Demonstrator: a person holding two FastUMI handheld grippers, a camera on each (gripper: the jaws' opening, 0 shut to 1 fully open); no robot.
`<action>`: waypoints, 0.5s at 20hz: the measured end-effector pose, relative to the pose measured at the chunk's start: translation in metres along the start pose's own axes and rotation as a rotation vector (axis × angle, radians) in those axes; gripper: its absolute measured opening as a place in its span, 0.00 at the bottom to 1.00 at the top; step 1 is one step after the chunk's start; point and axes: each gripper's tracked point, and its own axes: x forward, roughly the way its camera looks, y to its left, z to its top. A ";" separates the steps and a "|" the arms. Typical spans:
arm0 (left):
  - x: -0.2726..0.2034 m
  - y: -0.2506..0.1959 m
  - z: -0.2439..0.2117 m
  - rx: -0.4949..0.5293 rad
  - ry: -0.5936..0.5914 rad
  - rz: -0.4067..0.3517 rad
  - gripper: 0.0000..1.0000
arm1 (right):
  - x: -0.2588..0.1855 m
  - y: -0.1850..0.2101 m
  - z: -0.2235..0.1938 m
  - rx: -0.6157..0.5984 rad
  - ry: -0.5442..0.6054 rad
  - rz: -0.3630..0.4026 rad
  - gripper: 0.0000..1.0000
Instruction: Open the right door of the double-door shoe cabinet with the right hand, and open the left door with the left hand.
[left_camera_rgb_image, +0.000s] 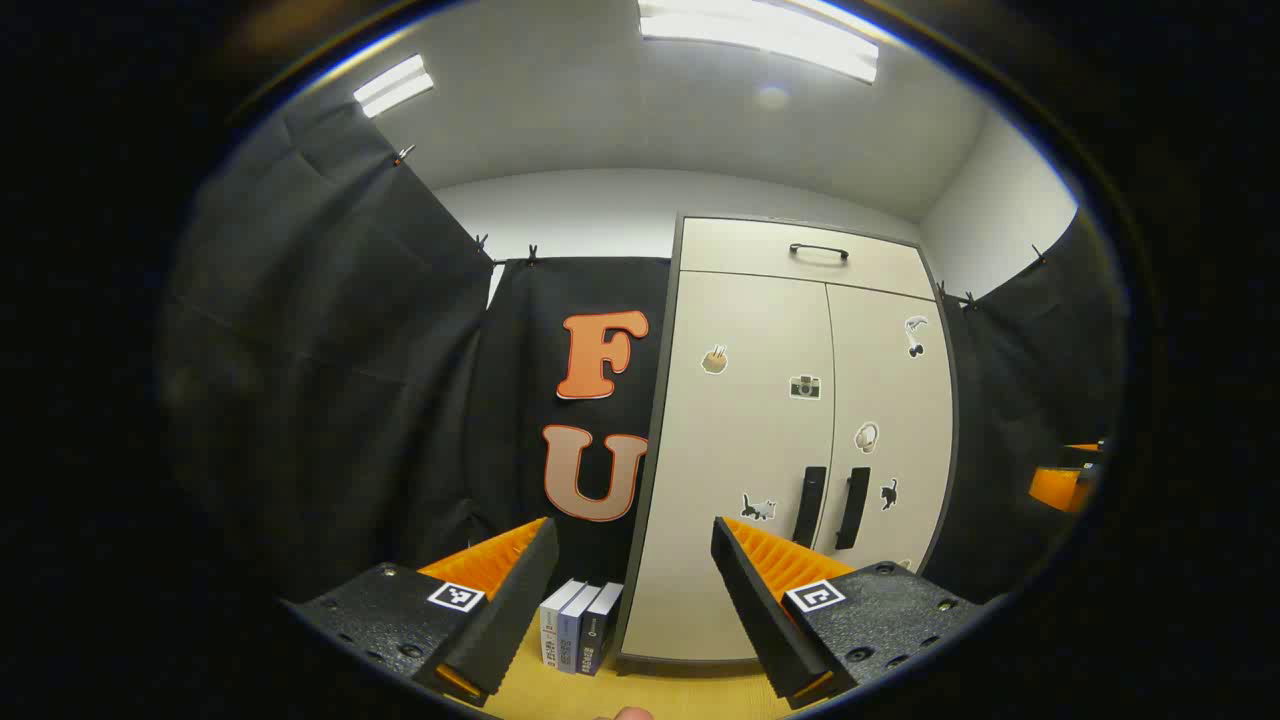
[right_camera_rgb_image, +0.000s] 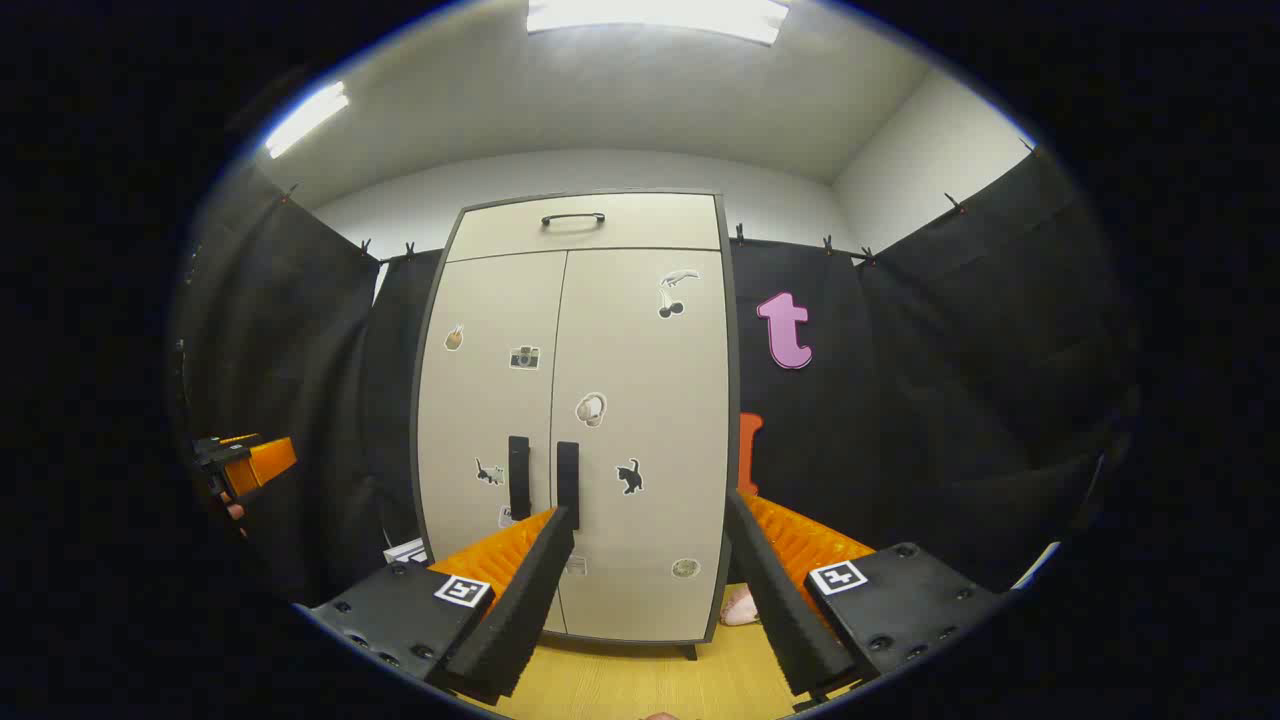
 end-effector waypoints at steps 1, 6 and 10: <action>-0.001 0.000 0.000 0.001 0.000 0.001 0.94 | -0.001 0.001 0.000 0.000 0.001 0.000 1.00; -0.003 0.002 0.001 0.006 -0.005 0.000 0.94 | 0.001 0.004 -0.002 0.005 0.006 0.008 1.00; -0.002 0.005 0.000 0.010 -0.005 0.007 0.94 | 0.000 0.004 -0.001 0.006 0.003 0.010 1.00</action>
